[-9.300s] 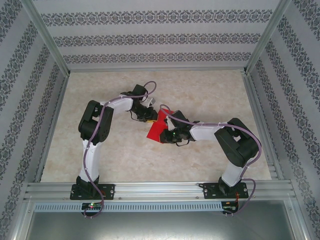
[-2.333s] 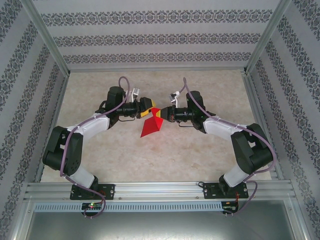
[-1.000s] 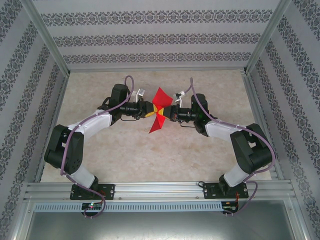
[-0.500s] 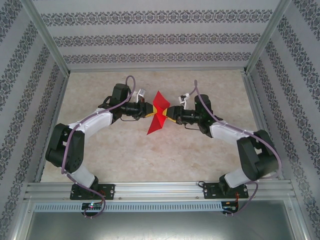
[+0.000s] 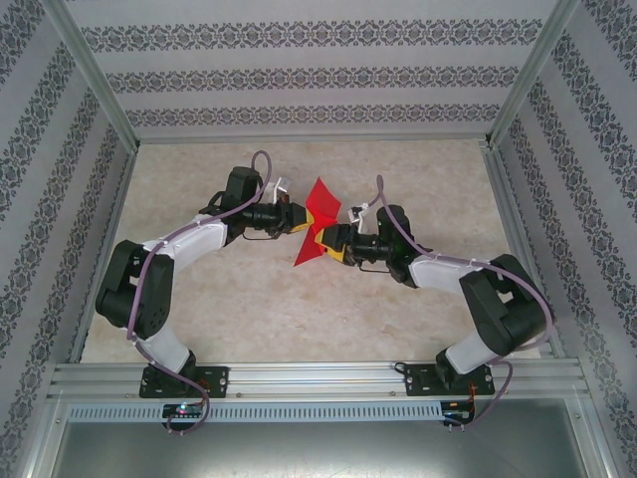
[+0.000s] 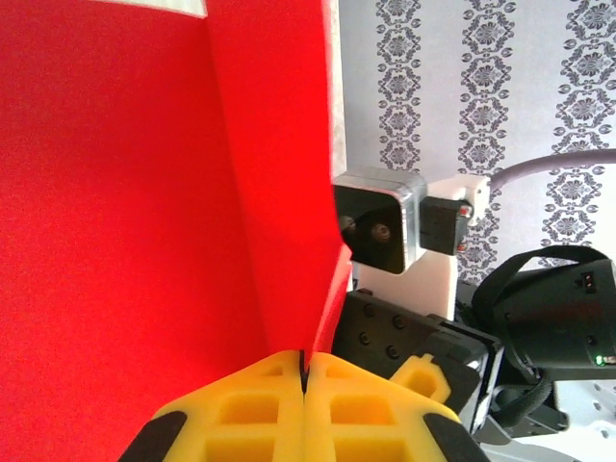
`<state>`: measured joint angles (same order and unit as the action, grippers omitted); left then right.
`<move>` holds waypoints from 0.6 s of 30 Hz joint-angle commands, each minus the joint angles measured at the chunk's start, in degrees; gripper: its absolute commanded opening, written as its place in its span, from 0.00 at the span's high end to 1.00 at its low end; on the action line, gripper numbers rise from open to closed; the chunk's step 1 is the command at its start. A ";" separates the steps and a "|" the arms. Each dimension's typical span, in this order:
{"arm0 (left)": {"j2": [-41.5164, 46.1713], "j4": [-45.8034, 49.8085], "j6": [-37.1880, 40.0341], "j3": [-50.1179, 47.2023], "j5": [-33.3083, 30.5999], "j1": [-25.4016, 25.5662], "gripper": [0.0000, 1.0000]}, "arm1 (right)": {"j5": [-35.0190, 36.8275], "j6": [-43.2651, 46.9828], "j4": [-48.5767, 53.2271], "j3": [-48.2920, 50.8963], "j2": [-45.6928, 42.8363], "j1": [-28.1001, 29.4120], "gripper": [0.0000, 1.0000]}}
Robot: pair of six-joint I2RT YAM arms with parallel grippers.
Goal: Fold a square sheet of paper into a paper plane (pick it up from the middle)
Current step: Turn over the paper at the center of the table.
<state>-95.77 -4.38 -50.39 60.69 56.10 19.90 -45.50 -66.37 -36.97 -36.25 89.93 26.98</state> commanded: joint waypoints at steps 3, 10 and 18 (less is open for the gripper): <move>0.47 -1.59 0.02 -0.04 -0.33 0.54 0.93 | -0.84 -7.53 -13.47 -0.05 3.05 0.62 0.51; 0.84 2.34 3.19 0.38 -1.65 0.07 0.90 | -0.65 -8.19 -13.65 0.63 1.73 0.64 0.69; 1.44 3.15 3.93 -0.12 -1.95 -0.64 0.86 | -0.25 -7.92 -12.91 1.85 0.27 0.18 0.75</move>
<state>-95.77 -2.57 -48.18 60.69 54.37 19.77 -45.69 -74.15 -47.53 -35.33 92.18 27.22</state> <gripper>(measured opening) 0.133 0.252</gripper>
